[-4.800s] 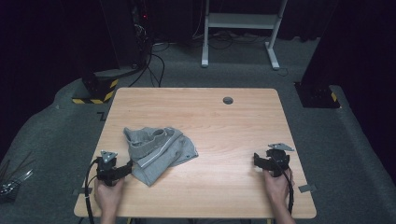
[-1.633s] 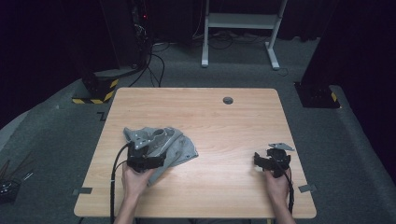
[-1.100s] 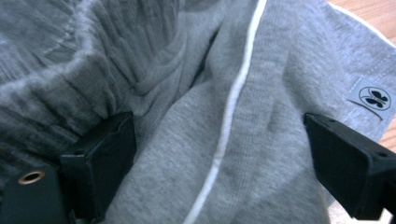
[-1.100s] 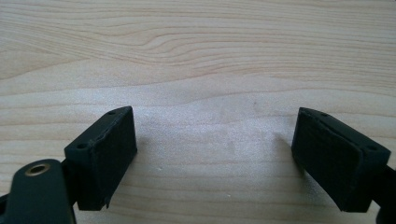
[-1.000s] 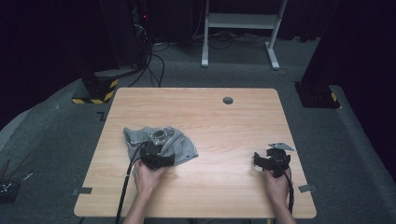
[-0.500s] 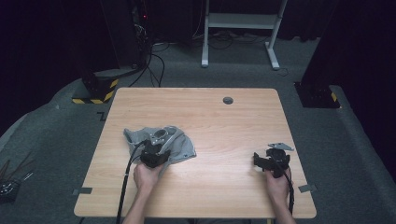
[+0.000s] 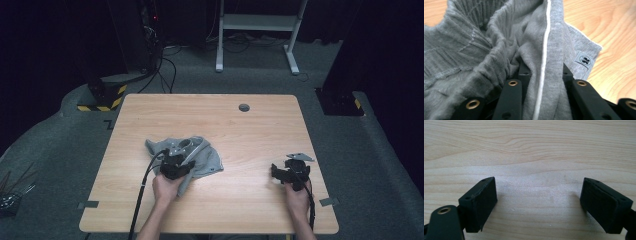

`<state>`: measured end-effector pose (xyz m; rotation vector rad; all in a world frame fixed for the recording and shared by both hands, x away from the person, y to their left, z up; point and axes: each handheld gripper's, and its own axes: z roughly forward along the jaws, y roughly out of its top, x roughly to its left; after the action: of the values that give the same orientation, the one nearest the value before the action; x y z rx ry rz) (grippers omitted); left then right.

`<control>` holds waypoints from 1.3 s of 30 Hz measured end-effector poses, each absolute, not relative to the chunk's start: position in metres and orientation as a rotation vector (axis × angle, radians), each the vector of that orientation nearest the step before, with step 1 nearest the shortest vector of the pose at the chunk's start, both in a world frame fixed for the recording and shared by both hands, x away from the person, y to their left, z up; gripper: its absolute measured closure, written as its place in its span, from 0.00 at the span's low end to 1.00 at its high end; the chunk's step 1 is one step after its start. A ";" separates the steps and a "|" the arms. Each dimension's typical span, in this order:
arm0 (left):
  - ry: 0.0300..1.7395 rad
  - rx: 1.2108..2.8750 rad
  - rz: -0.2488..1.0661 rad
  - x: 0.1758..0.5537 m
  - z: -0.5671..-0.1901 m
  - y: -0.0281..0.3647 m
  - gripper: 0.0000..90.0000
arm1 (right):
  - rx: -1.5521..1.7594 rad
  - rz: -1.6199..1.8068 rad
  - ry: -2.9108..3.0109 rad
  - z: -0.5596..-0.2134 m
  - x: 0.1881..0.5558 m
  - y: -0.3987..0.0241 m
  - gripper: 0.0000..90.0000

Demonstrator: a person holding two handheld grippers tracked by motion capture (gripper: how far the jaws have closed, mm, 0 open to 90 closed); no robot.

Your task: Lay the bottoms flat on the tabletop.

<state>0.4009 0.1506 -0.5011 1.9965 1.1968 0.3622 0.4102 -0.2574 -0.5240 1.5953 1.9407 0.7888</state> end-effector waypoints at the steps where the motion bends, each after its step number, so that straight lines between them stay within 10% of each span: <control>1: 1.187 2.002 0.361 0.401 -0.501 0.147 0.80 | 1.595 0.789 1.941 -0.524 0.410 -0.257 0.15; 25: 0.889 2.108 0.294 0.404 -0.481 0.069 0.80 | 1.594 0.789 1.941 -0.524 0.410 -0.257 0.15; 39: 0.922 2.119 0.311 0.398 -0.479 0.065 0.56 | 1.580 0.798 1.961 -0.524 0.409 -0.256 0.15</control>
<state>0.3985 0.0646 -0.4792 2.1192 0.9216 0.3106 0.4095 -0.2564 -0.5241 1.5796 1.9612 0.7979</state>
